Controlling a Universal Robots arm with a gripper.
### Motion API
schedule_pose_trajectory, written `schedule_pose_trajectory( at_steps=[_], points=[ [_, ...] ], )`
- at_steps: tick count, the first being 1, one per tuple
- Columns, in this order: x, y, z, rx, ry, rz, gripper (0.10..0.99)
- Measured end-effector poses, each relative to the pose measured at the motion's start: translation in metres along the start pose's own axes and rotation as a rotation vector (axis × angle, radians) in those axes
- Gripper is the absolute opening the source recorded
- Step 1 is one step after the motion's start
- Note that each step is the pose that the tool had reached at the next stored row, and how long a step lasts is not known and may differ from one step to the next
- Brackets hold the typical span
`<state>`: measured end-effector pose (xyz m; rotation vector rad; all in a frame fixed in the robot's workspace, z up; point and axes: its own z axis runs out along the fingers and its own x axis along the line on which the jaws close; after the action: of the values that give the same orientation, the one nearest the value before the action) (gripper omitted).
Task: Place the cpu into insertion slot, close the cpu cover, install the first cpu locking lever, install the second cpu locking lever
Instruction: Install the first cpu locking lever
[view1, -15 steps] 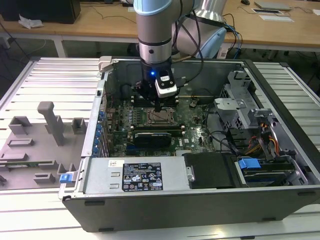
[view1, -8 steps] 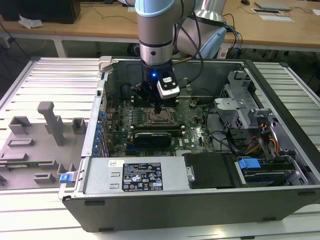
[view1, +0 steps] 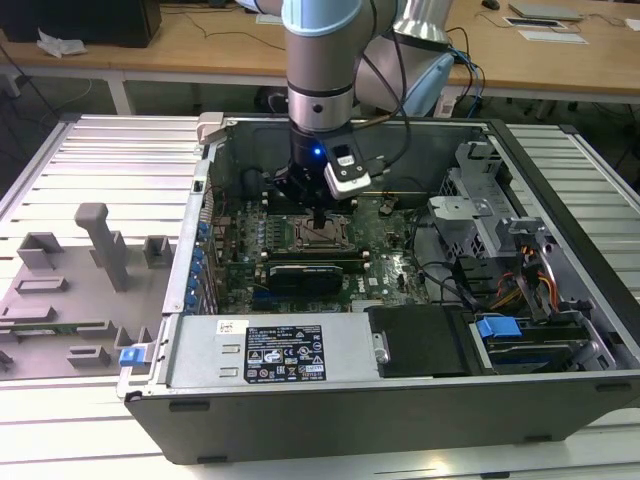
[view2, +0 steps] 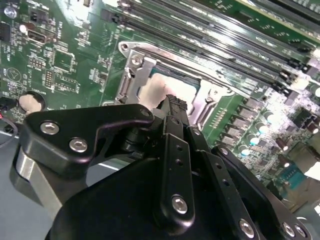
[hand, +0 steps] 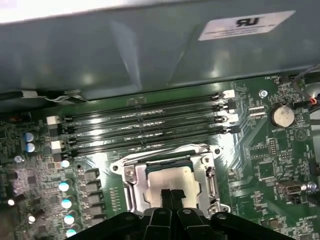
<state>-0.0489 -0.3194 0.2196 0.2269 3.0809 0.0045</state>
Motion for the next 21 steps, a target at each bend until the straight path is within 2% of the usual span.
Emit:
schedule_pose_trajectory(
  at_steps=[1, 2, 6, 14, 21],
  points=[
    [-0.0018, 0.0002, 0.0002, 0.003, 0.0074, -0.010, 0.106],
    [-0.0018, 0.0001, 0.0001, 0.003, 0.0089, -0.020, 0.106],
    [-0.0021, 0.0002, -0.0044, 0.004, 0.0089, -0.050, 0.106],
    [-0.0031, 0.0003, -0.0240, 0.023, 0.0065, -0.066, 0.106],
    [-0.0039, -0.0044, -0.0263, 0.028, 0.0058, -0.066, 0.106]
  ],
)
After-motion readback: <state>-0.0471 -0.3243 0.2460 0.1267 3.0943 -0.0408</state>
